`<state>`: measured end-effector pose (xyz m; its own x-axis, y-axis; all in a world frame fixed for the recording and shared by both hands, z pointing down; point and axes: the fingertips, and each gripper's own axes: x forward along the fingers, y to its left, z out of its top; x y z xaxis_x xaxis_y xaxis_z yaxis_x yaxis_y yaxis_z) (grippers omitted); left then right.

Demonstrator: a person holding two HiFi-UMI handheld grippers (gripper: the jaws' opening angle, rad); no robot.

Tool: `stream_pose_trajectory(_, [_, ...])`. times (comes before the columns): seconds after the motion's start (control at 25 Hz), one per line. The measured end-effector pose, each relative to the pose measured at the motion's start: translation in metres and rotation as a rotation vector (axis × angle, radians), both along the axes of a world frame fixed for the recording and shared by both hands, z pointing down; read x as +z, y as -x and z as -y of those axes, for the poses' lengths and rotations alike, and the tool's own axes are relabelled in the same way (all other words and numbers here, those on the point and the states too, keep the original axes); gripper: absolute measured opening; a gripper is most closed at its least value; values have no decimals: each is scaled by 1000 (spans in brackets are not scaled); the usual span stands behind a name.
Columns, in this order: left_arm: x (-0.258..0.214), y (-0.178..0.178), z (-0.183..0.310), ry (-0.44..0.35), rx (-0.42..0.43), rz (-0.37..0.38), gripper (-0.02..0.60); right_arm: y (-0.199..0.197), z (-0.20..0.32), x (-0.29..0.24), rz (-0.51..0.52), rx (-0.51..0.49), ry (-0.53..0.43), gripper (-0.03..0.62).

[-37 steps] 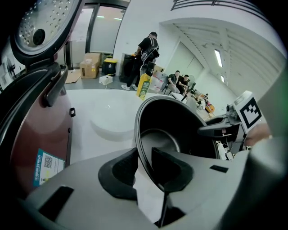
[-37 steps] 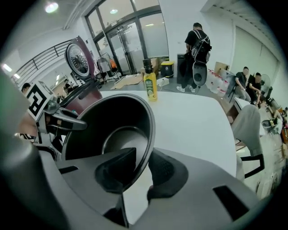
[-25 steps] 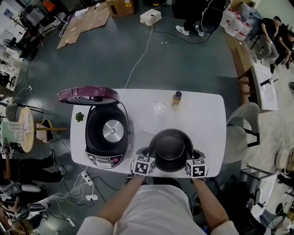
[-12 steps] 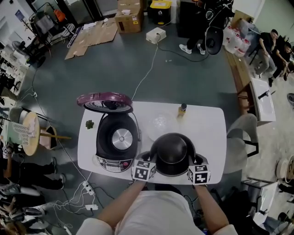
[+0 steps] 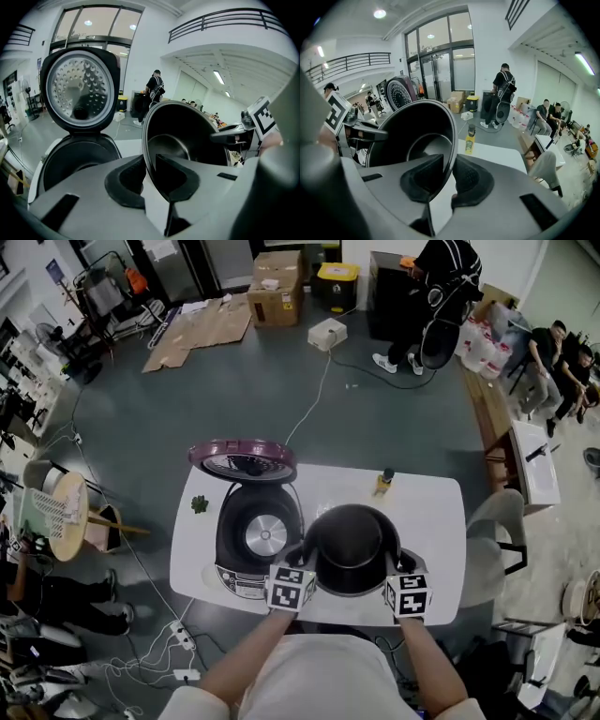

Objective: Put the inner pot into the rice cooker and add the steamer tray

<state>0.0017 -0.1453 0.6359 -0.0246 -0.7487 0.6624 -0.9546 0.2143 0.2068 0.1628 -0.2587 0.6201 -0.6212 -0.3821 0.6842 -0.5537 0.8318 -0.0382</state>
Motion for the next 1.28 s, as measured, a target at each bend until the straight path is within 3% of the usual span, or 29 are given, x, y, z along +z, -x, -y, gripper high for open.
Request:
stream_pose_trajectory(0.56, [-56,75,-48,-87,-124,100,83,88,-30,-43,93,-100,-67,74])
stream_pose_trajectory(1.28, [-63,161,-139,-79,-282,150,80,194,-101,-48,126,-246,-81,74])
